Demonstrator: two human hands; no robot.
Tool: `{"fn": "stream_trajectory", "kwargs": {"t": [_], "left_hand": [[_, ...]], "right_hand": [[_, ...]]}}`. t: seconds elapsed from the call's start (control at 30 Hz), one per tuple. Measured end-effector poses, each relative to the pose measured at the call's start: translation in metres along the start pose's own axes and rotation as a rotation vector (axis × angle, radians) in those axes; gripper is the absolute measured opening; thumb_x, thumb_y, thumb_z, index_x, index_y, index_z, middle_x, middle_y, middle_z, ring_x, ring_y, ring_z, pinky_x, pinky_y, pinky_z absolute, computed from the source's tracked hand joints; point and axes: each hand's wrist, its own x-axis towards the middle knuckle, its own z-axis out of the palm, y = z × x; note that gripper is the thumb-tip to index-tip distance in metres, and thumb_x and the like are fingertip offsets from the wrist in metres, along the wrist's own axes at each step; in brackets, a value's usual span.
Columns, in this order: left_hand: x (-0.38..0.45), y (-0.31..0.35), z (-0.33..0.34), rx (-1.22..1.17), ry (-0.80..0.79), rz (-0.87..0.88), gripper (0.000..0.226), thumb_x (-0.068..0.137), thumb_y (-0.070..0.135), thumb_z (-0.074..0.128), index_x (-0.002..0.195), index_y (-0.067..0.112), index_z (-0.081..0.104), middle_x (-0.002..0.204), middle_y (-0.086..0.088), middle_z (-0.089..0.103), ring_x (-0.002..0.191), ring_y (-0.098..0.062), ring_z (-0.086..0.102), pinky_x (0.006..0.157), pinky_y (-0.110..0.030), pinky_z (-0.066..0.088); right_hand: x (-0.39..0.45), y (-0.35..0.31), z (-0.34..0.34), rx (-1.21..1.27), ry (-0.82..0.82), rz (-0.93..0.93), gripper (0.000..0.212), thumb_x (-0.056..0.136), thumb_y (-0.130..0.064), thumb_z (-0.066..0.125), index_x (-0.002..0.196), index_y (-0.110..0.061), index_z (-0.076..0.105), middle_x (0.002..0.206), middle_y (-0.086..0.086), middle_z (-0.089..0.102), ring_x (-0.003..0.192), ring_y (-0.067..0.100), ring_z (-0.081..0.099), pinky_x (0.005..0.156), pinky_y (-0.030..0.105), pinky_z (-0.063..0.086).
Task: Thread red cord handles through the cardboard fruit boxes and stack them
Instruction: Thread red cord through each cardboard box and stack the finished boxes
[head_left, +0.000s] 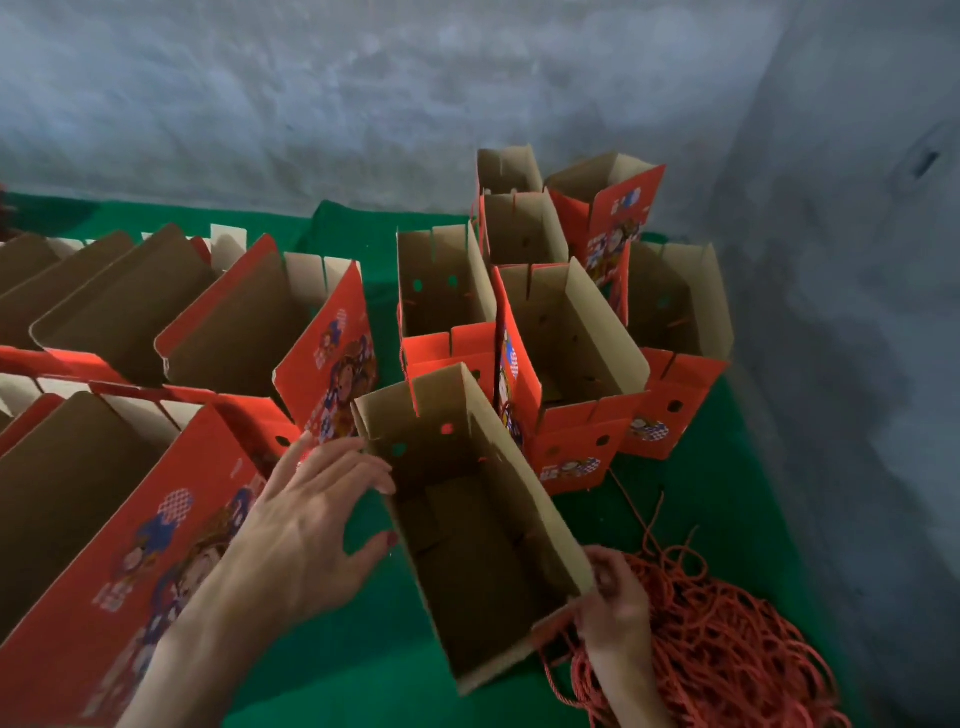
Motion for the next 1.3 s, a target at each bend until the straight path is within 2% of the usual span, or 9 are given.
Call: {"fn": "stream_trajectory", "kwargs": {"t": [0.07, 0.17, 0.27, 0.37, 0.5, 0.7, 0.9, 1.13, 1.3], "left_hand": [[-0.001, 0.004, 0.002, 0.037, 0.013, 0.000, 0.040, 0.080, 0.067, 0.054, 0.107, 0.039, 0.063, 0.126, 0.023, 0.060, 0.143, -0.005, 0.038, 0.126, -0.051, 0.012], [-0.001, 0.011, 0.008, 0.013, 0.084, 0.030, 0.039, 0.079, 0.069, 0.054, 0.086, 0.033, 0.066, 0.097, 0.017, 0.068, 0.109, -0.007, 0.065, 0.120, -0.045, 0.027], [0.000, 0.027, 0.012, -0.047, 0.072, 0.006, 0.040, 0.079, 0.070, 0.054, 0.074, 0.030, 0.058, 0.071, 0.019, 0.059, 0.073, -0.008, 0.063, 0.081, -0.033, 0.051], [0.001, 0.038, 0.017, -0.144, -0.014, -0.110, 0.043, 0.080, 0.071, 0.059, 0.075, 0.029, 0.048, 0.064, 0.015, 0.056, 0.063, -0.007, 0.055, 0.057, -0.030, 0.045], [0.004, 0.059, 0.022, -0.226, -0.118, -0.072, 0.034, 0.091, 0.060, 0.056, 0.077, 0.032, 0.043, 0.067, 0.014, 0.056, 0.063, -0.006, 0.054, 0.058, -0.028, 0.047], [0.016, 0.074, 0.028, -0.377, -0.216, -0.064, 0.023, 0.095, 0.047, 0.056, 0.077, 0.036, 0.046, 0.077, 0.015, 0.061, 0.066, -0.007, 0.059, 0.052, -0.020, 0.038], [0.027, 0.076, 0.031, -0.760, -0.463, -0.231, 0.010, 0.092, 0.044, 0.061, 0.093, 0.044, 0.051, 0.100, 0.011, 0.070, 0.086, -0.005, 0.073, 0.063, -0.023, 0.061], [0.030, 0.082, 0.039, -1.083, -0.588, -0.438, 0.031, 0.106, 0.050, 0.035, 0.123, 0.038, 0.058, 0.122, 0.000, 0.064, 0.108, -0.020, 0.069, 0.075, -0.034, 0.063], [0.043, 0.083, 0.051, -0.645, -0.654, -0.346, 0.021, 0.104, 0.031, 0.050, 0.122, 0.025, 0.060, 0.111, 0.000, 0.070, 0.099, -0.016, 0.071, 0.088, -0.040, 0.061]], "right_hand": [[0.003, -0.003, -0.014, 0.103, 0.047, -0.036, 0.010, 0.099, -0.018, 0.064, 0.098, -0.008, 0.066, 0.081, 0.019, 0.071, 0.062, 0.031, 0.069, 0.055, 0.037, 0.058], [0.003, -0.005, -0.018, 0.178, 0.005, -0.068, 0.014, 0.102, -0.014, 0.062, 0.102, 0.001, 0.061, 0.092, 0.017, 0.075, 0.081, 0.033, 0.078, 0.072, 0.031, 0.064], [-0.002, -0.003, -0.009, 0.128, -0.105, -0.026, 0.017, 0.101, -0.020, 0.064, 0.105, -0.003, 0.064, 0.097, 0.013, 0.078, 0.088, 0.030, 0.078, 0.071, 0.028, 0.063], [-0.007, -0.005, -0.004, 0.118, -0.112, -0.028, 0.010, 0.095, -0.021, 0.069, 0.098, -0.012, 0.074, 0.091, 0.014, 0.077, 0.077, 0.031, 0.075, 0.065, 0.030, 0.060], [-0.013, -0.007, 0.000, 0.159, -0.081, 0.006, 0.013, 0.098, -0.018, 0.069, 0.096, -0.006, 0.074, 0.086, 0.015, 0.075, 0.081, 0.032, 0.075, 0.070, 0.029, 0.060], [-0.031, -0.008, 0.022, 0.125, -0.238, -0.023, 0.016, 0.091, -0.037, 0.073, 0.091, -0.022, 0.080, 0.095, 0.007, 0.077, 0.091, 0.024, 0.076, 0.079, 0.028, 0.060], [-0.025, -0.006, 0.028, -0.124, -0.303, -0.239, 0.023, 0.098, -0.014, 0.071, 0.105, -0.032, 0.082, 0.103, -0.012, 0.078, 0.099, 0.010, 0.073, 0.087, 0.023, 0.056], [-0.013, -0.013, 0.032, -0.038, -0.318, -0.103, 0.007, 0.096, -0.015, 0.074, 0.094, -0.018, 0.080, 0.095, 0.004, 0.079, 0.091, 0.023, 0.075, 0.088, 0.047, 0.060], [-0.018, -0.017, 0.040, -0.213, -0.334, -0.170, 0.016, 0.101, -0.030, 0.066, 0.092, -0.029, 0.078, 0.089, -0.008, 0.077, 0.080, 0.008, 0.071, 0.070, 0.025, 0.056]]}}
